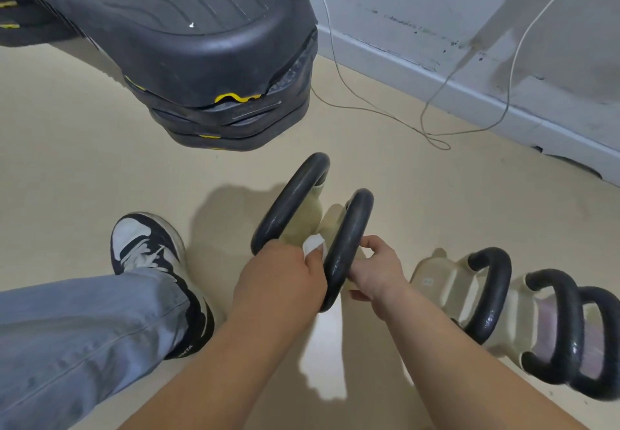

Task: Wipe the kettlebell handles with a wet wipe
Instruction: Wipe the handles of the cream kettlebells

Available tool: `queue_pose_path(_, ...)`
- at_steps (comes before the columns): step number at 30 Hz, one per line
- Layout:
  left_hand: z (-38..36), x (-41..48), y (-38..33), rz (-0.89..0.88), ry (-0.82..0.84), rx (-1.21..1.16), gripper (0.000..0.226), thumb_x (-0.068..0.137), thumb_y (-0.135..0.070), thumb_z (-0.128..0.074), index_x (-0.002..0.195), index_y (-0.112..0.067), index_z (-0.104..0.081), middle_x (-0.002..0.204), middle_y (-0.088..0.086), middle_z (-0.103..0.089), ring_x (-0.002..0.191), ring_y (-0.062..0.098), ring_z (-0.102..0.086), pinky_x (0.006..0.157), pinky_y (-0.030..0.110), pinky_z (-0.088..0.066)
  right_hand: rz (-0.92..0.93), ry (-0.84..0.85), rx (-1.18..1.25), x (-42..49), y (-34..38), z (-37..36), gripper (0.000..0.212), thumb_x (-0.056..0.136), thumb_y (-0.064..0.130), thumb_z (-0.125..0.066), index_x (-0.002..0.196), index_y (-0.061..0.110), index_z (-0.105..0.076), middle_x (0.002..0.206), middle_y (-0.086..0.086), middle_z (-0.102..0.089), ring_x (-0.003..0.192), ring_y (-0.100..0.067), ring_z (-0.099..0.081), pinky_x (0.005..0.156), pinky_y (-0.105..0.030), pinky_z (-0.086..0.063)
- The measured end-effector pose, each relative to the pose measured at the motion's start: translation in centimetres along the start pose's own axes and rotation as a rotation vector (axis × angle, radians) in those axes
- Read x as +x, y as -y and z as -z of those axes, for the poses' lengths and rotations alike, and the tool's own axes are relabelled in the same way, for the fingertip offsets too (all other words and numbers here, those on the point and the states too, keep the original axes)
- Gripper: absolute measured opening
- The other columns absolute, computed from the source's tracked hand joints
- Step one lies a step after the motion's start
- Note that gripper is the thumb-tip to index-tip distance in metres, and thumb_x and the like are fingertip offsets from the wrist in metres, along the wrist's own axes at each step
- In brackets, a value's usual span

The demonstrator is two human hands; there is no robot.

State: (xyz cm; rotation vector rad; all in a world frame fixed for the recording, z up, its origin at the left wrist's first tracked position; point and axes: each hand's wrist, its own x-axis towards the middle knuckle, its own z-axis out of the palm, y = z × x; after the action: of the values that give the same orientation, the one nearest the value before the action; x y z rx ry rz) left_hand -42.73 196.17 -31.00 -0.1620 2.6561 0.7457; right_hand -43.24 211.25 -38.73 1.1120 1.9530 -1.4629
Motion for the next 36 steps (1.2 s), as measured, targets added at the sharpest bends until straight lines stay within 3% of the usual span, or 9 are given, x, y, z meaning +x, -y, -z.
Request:
queue_pose_path(10,-0.8,-1.3,0.7,0.236,0.049,-0.688,0.031,0.104,-0.038,-0.041,0.095,-0.026,-0.068,0.087,-0.009,-0.069,0.077,0.005,-0.062,0.061,0.018,-0.044,-0.011,0.035,-0.037,-0.3,-0.3,0.1,0.051,0.087,0.015,-0.074,0.131,0.029,-0.054,0.106,-0.02,-0.076,0.073,-0.021,-0.061,0.079,-0.053,-0.061)
queue_pose_path(16,-0.6,-3.2,-1.6,0.355,-0.038,-0.916,0.061,0.102,-0.055,-0.034,0.068,-0.011,-0.057,0.056,-0.012,-0.055,0.054,0.005,-0.05,0.055,0.023,-0.036,-0.014,0.033,-0.004,0.0,-0.5,0.1,0.05,0.084,0.01,-0.071,0.128,0.03,-0.056,0.086,-0.012,-0.074,0.069,-0.022,-0.062,0.066,-0.037,-0.062)
queue_pose_path(19,-0.6,-3.2,-1.6,0.242,-0.12,-0.871,0.063,0.102,-0.055,-0.034,0.054,-0.018,-0.049,0.043,-0.012,-0.046,0.045,0.007,-0.043,0.051,0.022,-0.034,-0.013,0.038,-0.019,-0.2,-0.8,-0.2,0.05,0.082,0.014,-0.073,0.126,0.032,-0.056,0.097,-0.016,-0.079,0.072,-0.024,-0.066,0.074,-0.047,-0.065)
queue_pose_path(21,-1.5,-3.8,-1.4,0.093,-0.037,-0.704,0.053,0.103,-0.054,-0.031,0.096,-0.018,-0.069,0.063,-0.017,-0.062,0.06,-0.002,-0.056,0.056,0.011,-0.04,-0.024,0.073,0.014,-0.6,-0.4,0.0,0.052,0.078,0.018,-0.075,0.126,0.028,-0.056,0.094,-0.015,-0.078,0.072,-0.025,-0.065,0.073,-0.052,-0.066)
queue_pose_path(23,-4.0,-5.3,-0.6,-0.085,0.013,-0.395,0.056,0.103,-0.045,-0.027,0.154,-0.024,-0.036,0.138,-0.014,-0.059,0.12,-0.006,-0.055,0.097,0.016,-0.046,-0.093,0.108,0.144,-1.1,0.3,0.4,0.053,0.079,0.022,-0.077,0.127,0.021,-0.055,0.091,-0.011,-0.069,0.07,-0.023,-0.06,0.06,-0.039,-0.057)
queue_pose_path(27,-6.6,-7.5,1.2,-0.312,0.026,-0.249,0.074,0.095,-0.042,-0.031,0.16,-0.025,-0.002,0.169,-0.005,-0.001,0.155,0.009,-0.005,0.124,0.026,-0.013,0.033,0.083,0.019,-0.6,0.0,1.3,0.054,0.088,0.016,-0.079,0.135,0.017,-0.052,0.12,-0.015,-0.066,0.072,-0.016,-0.059,0.053,-0.023,-0.045)
queue_pose_path(29,-6.4,-7.2,2.0,-0.304,0.053,-0.338,0.072,0.094,-0.062,-0.022,0.158,-0.037,0.0,0.167,-0.019,0.007,0.151,-0.006,0.003,0.123,0.019,-0.008,0.06,0.117,0.021,-0.8,-0.1,1.1,0.065,0.08,0.017,-0.085,0.135,0.019,-0.052,0.123,-0.015,-0.066,0.075,-0.02,-0.062,0.056,-0.026,-0.052)
queue_pose_path(32,-4.6,-5.6,1.2,-0.125,-0.033,-0.562,0.081,0.087,-0.082,-0.012,0.145,-0.039,-0.049,0.149,-0.016,-0.049,0.134,-0.003,-0.045,0.11,0.025,-0.042,-0.026,0.138,0.14,-0.8,-0.3,0.7,0.081,0.055,0.026,-0.084,0.131,0.024,-0.053,0.116,-0.018,-0.069,0.081,-0.03,-0.063,0.083,-0.051,-0.061)
queue_pose_path(36,-2.6,-3.0,-2.2,-0.141,-0.038,-0.494,0.068,0.09,-0.077,-0.012,0.094,-0.033,-0.064,0.076,-0.006,-0.064,0.075,0.011,-0.059,0.066,0.025,-0.045,0.038,0.132,0.066,-0.2,-0.2,1.0,0.026,0.09,0.016,-0.07,0.113,0.015,-0.057,0.083,-0.006,-0.065,0.059,-0.016,-0.053,0.053,-0.025,-0.047)
